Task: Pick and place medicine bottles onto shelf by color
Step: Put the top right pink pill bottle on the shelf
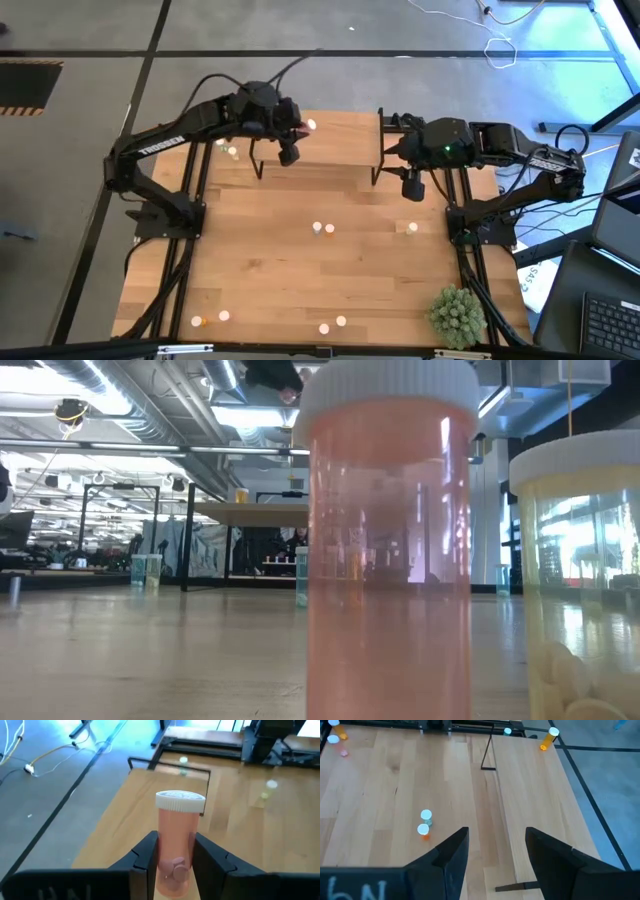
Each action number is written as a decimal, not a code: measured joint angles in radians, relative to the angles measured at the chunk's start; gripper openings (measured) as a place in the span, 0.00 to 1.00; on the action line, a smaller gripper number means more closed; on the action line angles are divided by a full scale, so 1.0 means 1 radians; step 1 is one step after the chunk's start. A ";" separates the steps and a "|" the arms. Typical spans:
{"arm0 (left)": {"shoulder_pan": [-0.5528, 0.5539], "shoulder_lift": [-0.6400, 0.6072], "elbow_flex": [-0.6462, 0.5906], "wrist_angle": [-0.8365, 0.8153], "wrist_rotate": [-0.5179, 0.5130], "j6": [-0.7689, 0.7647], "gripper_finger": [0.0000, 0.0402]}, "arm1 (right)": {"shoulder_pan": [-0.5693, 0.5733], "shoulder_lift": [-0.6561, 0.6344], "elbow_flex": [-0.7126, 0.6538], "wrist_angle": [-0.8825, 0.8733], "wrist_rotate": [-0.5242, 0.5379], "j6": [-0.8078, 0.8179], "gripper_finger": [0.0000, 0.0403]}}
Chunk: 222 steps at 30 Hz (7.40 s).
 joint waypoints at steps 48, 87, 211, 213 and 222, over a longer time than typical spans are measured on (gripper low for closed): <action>0.092 0.104 -0.666 1.202 -0.524 -0.206 0.22 | -0.001 0.030 0.001 0.195 0.139 -0.007 0.49; 0.086 0.170 -0.751 1.271 -0.535 -0.251 0.22 | -0.070 0.118 0.001 0.224 0.087 -0.059 0.49; 0.024 0.190 -0.750 1.256 -0.574 -0.201 0.33 | -0.069 0.119 0.000 0.225 0.087 -0.059 0.49; 0.012 0.190 -0.750 1.255 -0.595 -0.199 0.33 | -0.069 0.119 0.000 0.225 0.086 -0.059 0.49; -0.026 0.187 -0.750 1.251 -0.637 -0.198 0.33 | -0.069 0.119 0.000 0.226 0.087 -0.059 0.49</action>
